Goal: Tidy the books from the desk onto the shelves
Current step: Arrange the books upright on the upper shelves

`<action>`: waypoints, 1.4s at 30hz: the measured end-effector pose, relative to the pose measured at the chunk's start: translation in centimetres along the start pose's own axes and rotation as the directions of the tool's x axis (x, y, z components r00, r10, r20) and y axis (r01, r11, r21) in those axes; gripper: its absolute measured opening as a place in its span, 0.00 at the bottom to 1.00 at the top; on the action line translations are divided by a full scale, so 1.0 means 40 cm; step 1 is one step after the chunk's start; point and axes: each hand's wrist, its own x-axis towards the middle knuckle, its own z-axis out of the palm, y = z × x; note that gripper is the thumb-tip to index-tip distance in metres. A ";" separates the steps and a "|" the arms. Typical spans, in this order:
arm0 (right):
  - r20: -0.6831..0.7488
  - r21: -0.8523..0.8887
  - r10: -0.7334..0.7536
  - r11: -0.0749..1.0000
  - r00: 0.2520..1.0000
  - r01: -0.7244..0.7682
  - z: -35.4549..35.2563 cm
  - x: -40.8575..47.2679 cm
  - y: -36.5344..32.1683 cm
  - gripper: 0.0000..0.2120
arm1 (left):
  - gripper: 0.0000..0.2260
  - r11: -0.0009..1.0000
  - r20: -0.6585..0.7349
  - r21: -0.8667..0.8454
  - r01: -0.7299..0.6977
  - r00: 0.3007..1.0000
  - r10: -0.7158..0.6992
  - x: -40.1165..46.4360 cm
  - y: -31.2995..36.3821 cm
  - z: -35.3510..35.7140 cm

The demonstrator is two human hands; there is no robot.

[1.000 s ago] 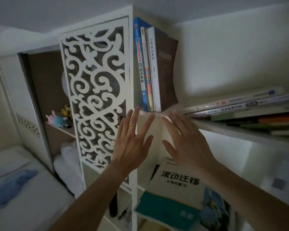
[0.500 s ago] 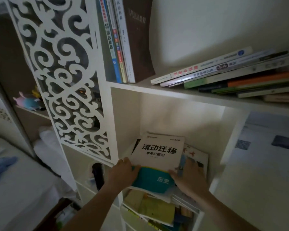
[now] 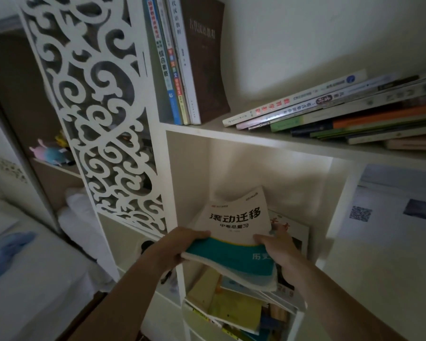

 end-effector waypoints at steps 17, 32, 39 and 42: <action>0.191 0.200 -0.419 0.902 0.888 0.383 0.026 -0.208 0.021 0.18 | 0.24 0.930 -0.248 -0.091 -0.357 0.912 0.326 -0.243 -0.112 -0.009; -0.005 -0.641 -0.966 0.203 0.260 0.740 0.292 -0.237 -0.692 0.26 | 0.10 0.605 -0.757 0.476 -0.639 0.053 0.652 -0.428 0.219 -0.285; -0.023 -0.764 -0.869 0.334 0.494 0.552 0.378 -0.122 -0.773 0.58 | 0.11 0.539 -0.770 0.490 -0.685 -0.051 0.635 -0.407 0.291 -0.275; -0.071 -0.670 -0.882 0.389 0.467 0.633 0.392 -0.090 -0.758 0.51 | 0.12 0.545 -0.766 0.499 -0.674 -0.049 0.641 -0.391 0.306 -0.254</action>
